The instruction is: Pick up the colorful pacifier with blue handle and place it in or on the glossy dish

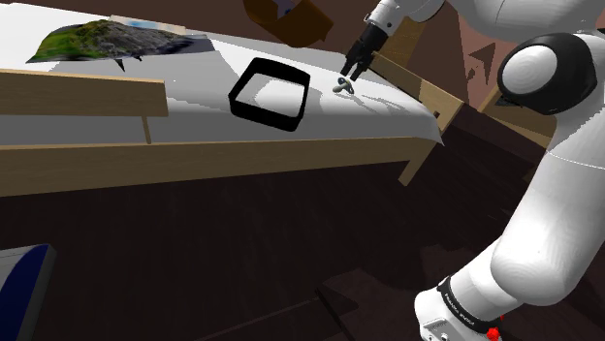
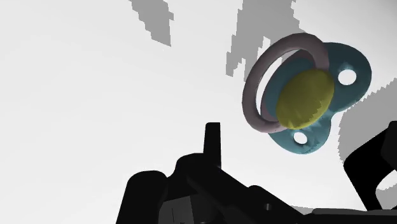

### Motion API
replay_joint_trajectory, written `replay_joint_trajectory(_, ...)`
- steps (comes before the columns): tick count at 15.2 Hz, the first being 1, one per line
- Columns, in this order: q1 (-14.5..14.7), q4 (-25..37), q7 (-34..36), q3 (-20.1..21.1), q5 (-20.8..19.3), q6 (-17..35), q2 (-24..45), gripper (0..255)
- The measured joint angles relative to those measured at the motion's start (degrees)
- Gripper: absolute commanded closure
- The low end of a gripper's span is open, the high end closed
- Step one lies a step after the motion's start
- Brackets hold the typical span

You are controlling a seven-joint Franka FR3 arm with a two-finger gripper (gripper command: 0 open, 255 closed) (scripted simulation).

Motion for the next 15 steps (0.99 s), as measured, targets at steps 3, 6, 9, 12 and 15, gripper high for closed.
replay_joint_trajectory(3, 0.6, -2.2, -0.1, 0.2, 0.0, 2.1, -0.2, 0)
replay_joint_trajectory(6, 0.8, -3.5, -0.4, 0.3, 0.0, 3.3, -0.3, 0)
replay_joint_trajectory(9, 0.9, -3.7, -0.4, 0.3, 0.0, 3.4, -0.4, 0)
replay_joint_trajectory(12, 0.9, -3.7, -0.4, 0.3, 0.0, 3.4, -0.4, 255)
replay_joint_trajectory(15, 0.9, -3.7, -0.4, 0.3, 0.0, 3.5, -0.4, 255)
